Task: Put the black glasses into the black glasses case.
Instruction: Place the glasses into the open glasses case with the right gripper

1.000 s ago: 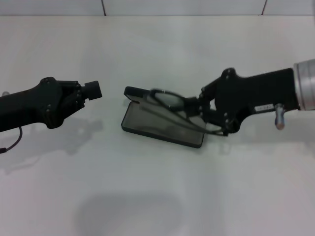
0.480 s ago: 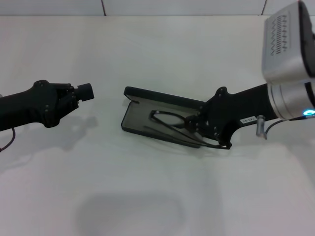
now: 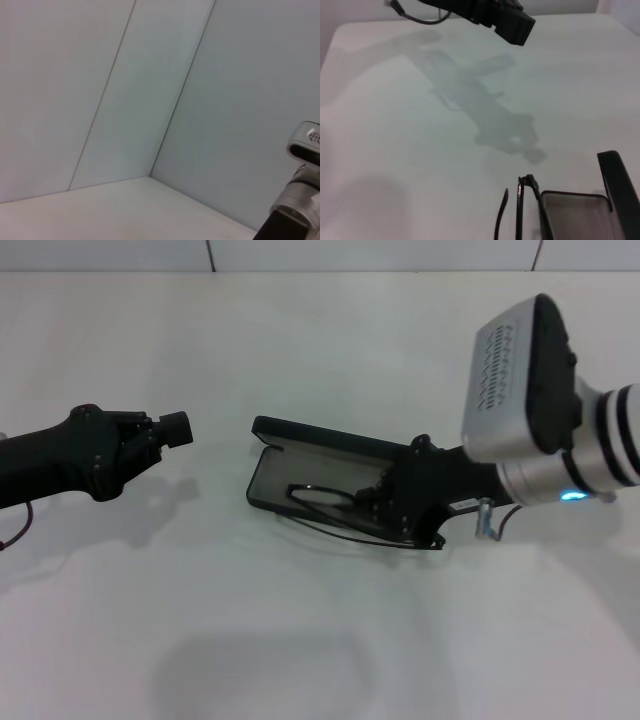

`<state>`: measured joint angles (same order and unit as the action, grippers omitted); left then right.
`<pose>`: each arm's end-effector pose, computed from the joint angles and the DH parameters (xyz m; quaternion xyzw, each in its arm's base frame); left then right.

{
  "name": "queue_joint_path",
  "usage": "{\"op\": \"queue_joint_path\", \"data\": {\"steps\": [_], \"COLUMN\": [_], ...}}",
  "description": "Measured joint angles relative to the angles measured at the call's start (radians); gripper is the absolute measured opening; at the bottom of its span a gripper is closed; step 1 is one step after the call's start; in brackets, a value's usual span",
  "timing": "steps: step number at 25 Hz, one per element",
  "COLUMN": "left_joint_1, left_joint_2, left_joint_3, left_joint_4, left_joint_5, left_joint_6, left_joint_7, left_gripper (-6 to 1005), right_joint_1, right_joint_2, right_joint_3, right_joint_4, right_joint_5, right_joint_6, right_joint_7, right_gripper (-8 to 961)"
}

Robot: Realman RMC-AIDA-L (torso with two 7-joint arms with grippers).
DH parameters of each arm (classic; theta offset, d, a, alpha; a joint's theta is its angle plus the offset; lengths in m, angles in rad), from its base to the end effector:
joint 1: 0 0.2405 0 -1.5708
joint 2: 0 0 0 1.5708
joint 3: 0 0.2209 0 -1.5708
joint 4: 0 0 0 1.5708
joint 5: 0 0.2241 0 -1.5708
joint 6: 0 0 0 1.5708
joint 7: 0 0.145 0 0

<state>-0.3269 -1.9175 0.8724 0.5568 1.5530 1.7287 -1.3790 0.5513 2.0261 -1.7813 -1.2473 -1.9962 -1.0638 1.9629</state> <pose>-0.2787 0.2795 0.0703 -0.8874 -0.2538 -0.3605 0.1343 0.0938 0.3309 -0.0703 -0.9955 0.0178 0.0162 0.0920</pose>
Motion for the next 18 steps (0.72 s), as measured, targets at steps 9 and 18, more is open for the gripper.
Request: {"op": "queue_joint_path", "data": {"steps": [9,18], "left_joint_1": [-0.006,-0.009], "left_joint_2": [-0.001,0.001], "left_joint_3": [0.002,0.002], "left_joint_4": [0.0,0.0], "left_joint_5": [0.001,0.001], "left_joint_6": [0.0,0.0], "left_joint_7": [0.0,-0.008], "left_gripper": [-2,-2], "right_joint_1": [0.012,0.021], "right_joint_2": [0.001,0.002], "right_joint_3": [-0.042,-0.091], "right_joint_4": [0.005,-0.014], "right_joint_5": [-0.013,-0.065], "right_joint_6": [0.083,0.146], "right_joint_7": [0.001,0.019], "right_gripper": [63,62]}}
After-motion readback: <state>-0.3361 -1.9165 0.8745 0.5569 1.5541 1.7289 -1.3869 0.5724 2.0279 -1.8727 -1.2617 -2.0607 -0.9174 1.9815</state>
